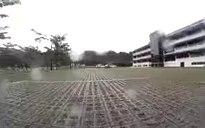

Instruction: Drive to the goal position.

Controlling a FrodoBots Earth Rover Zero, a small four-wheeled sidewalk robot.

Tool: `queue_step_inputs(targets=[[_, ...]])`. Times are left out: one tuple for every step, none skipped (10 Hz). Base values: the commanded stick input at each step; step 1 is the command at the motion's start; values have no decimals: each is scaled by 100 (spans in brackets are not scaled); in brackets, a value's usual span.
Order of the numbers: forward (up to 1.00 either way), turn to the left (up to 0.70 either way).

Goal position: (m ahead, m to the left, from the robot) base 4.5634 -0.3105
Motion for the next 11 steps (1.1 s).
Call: queue_step_inputs(targets=[[85, 0], [85, 0], [85, 0], [85, 0], [85, 0], [85, 0], [85, 0], [85, 0], [85, 0], [85, 0], [85, 0]])
